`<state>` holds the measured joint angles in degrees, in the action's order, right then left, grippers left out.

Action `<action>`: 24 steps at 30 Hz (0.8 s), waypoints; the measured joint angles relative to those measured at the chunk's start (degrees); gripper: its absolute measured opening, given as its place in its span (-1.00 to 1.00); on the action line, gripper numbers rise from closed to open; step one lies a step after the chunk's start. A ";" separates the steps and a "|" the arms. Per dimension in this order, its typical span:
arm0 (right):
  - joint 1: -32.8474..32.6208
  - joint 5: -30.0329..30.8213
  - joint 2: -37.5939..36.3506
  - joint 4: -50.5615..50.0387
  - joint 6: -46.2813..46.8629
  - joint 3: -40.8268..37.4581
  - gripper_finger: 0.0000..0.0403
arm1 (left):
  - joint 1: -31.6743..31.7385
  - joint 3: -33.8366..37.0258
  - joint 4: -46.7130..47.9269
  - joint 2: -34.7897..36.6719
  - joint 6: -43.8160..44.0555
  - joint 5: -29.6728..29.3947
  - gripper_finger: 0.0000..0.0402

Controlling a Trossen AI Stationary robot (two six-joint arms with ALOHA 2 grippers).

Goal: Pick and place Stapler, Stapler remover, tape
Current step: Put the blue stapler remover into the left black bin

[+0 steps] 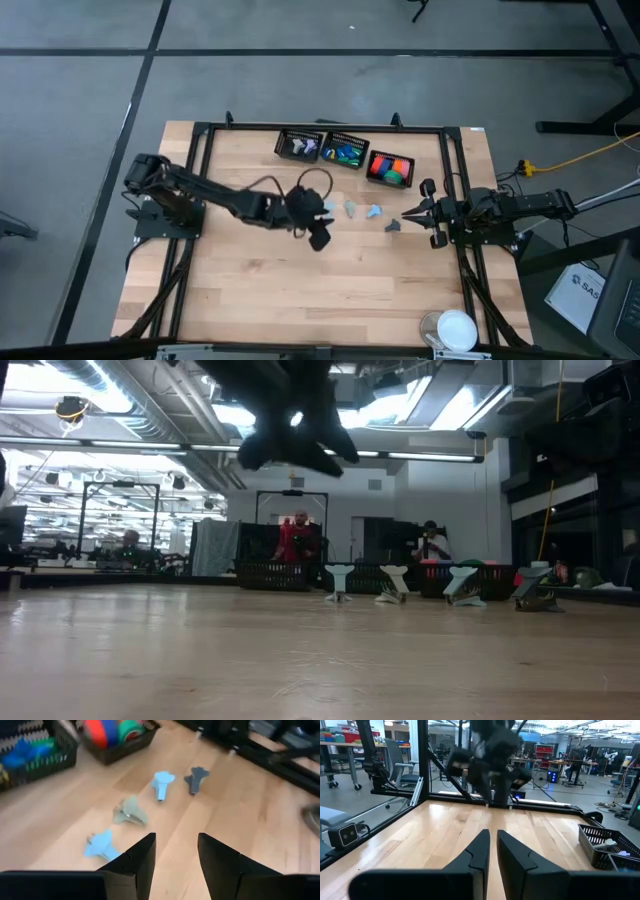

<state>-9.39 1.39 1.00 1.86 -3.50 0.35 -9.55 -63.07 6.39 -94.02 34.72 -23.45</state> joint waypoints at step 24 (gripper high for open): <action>-0.02 -0.02 0.00 0.01 0.01 0.00 -0.80 | -0.75 0.02 -10.14 -18.31 33.24 -10.17 -0.38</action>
<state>-9.40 1.37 0.99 1.87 -3.50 0.35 -10.30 -63.05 -3.75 -112.33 67.96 -33.61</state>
